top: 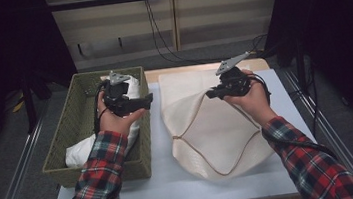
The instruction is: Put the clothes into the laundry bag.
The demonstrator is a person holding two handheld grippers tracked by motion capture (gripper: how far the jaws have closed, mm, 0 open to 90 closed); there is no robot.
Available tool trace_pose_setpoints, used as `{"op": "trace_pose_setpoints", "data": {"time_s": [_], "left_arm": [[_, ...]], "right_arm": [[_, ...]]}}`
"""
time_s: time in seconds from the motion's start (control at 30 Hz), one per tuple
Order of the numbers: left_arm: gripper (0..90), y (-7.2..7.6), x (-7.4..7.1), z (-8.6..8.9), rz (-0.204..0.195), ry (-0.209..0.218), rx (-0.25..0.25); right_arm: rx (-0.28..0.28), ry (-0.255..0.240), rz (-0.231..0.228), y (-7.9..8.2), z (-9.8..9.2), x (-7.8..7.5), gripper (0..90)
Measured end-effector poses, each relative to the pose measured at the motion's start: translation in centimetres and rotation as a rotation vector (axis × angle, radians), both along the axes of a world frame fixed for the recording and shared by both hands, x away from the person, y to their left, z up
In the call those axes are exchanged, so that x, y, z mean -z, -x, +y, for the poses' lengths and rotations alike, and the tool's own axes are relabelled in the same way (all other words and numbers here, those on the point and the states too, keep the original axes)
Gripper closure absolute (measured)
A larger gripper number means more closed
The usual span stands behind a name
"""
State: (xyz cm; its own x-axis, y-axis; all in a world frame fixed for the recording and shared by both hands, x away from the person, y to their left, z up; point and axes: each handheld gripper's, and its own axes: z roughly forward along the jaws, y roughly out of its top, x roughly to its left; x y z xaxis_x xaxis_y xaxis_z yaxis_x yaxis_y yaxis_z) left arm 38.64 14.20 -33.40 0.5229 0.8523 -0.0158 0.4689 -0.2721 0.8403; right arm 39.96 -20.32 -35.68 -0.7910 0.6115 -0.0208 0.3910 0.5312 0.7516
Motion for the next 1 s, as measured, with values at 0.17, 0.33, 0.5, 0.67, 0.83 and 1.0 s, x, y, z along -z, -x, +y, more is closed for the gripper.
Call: {"op": "trace_pose_setpoints", "data": {"time_s": [0.17,0.33,0.5,0.67,0.83,1.0], "left_arm": [[6.1,-0.3,0.2,1.3,0.004,-0.014,-0.032],[6.0,-0.9,1.1,3.0,0.02,-0.053,-0.074],[6.0,-1.6,2.1,4.6,0.056,-0.071,-0.101],[6.0,-2.1,3.0,5.4,0.076,-0.112,-0.119],[5.8,-2.5,4.9,5.4,0.143,-0.15,-0.105],[5.8,-2.9,6.7,5.2,0.19,-0.175,-0.102]], "right_arm": [[-0.001,0.007,0.002,0.0,0.0,0.0,85.8],[-0.003,0.004,0.002,0.0,-0.2,0.1,85.8],[-0.001,0.006,0.0,0.0,-0.3,0.4,85.8],[-0.001,0.007,0.007,0.0,-0.4,0.4,85.8],[0.001,0.003,0.007,0.0,-0.4,0.4,85.8],[-0.001,0.001,0.013,0.0,-0.5,0.6,85.8]]}}
